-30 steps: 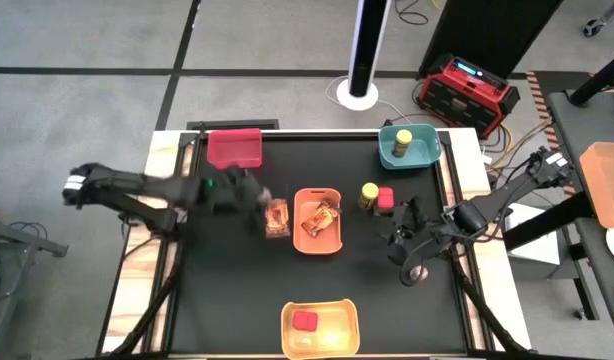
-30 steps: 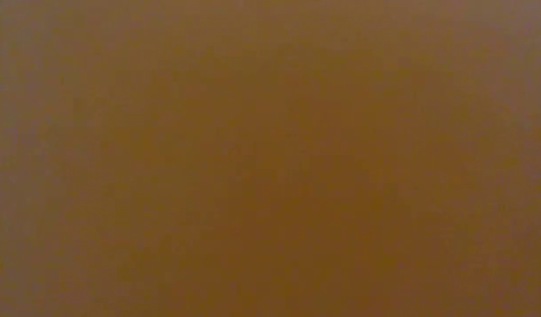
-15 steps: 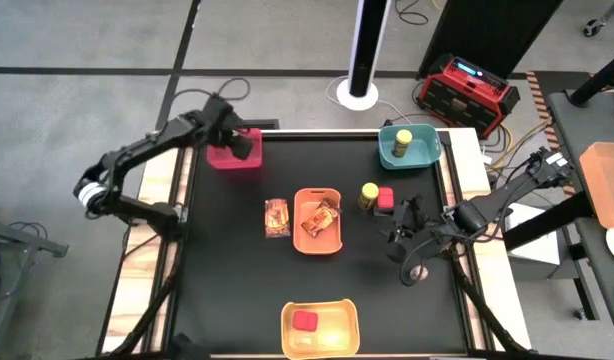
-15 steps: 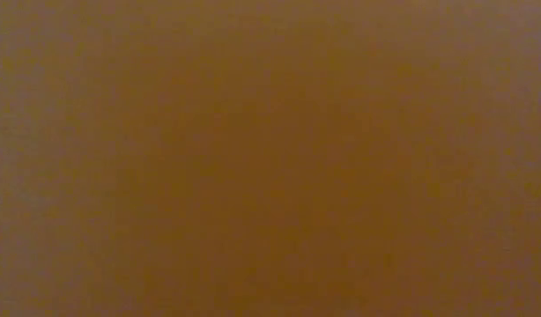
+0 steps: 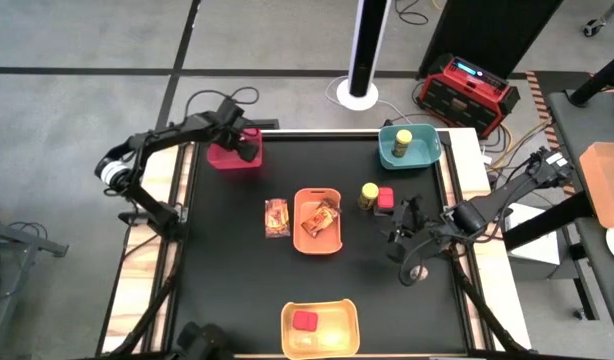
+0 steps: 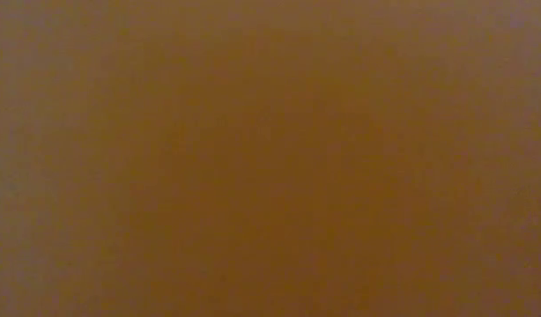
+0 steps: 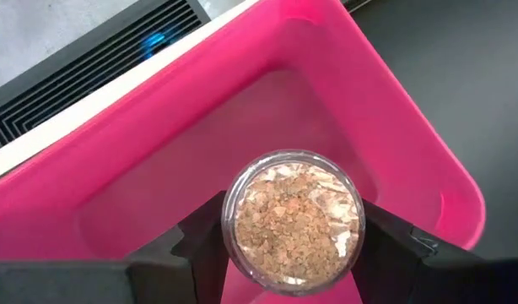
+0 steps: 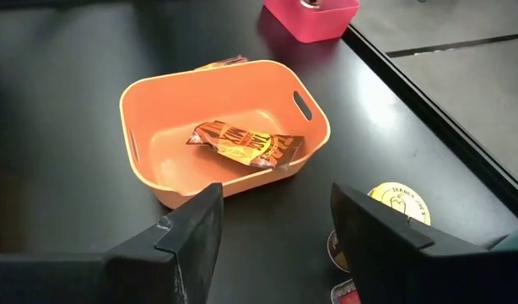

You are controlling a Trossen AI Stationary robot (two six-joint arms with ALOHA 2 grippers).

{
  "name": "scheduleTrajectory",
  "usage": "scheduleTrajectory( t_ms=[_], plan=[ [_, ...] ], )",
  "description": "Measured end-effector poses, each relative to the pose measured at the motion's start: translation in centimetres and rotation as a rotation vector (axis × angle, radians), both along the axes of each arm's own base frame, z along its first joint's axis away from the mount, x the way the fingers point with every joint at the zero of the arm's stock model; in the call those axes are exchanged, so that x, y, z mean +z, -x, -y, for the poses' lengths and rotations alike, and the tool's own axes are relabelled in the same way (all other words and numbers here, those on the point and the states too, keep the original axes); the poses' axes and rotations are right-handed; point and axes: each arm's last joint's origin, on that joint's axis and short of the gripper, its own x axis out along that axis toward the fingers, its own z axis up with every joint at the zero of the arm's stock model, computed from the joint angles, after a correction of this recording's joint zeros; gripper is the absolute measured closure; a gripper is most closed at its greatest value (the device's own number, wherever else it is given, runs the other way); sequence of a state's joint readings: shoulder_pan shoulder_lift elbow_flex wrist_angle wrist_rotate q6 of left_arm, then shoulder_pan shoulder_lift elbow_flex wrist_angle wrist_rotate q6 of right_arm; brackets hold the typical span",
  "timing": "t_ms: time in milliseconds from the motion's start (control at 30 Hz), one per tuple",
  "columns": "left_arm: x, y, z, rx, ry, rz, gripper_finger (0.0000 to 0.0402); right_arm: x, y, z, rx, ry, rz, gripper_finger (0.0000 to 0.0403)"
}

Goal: Sort spices by type
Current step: Put the left brown seasoning bottle into the pink bin

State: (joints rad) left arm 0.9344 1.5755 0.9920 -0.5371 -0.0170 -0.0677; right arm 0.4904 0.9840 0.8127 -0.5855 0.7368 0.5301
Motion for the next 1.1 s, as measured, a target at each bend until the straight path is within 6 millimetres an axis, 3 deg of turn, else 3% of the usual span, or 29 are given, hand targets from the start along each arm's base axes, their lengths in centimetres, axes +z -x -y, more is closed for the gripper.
scheduleTrajectory(
  t_ms=[367, 1100],
  plan=[
    [-1.5, -0.5, -0.8, 0.004, -0.007, -0.025, 0.0222, 0.0, 0.0, 0.0, -0.003, 0.006, 0.001, 0.0195],
    [-1.3, -0.8, -1.3, 0.017, -0.055, 0.014, 0.0222, 0.0, 0.0, 0.1, -0.013, 0.021, 0.006, 0.0197]
  ],
)
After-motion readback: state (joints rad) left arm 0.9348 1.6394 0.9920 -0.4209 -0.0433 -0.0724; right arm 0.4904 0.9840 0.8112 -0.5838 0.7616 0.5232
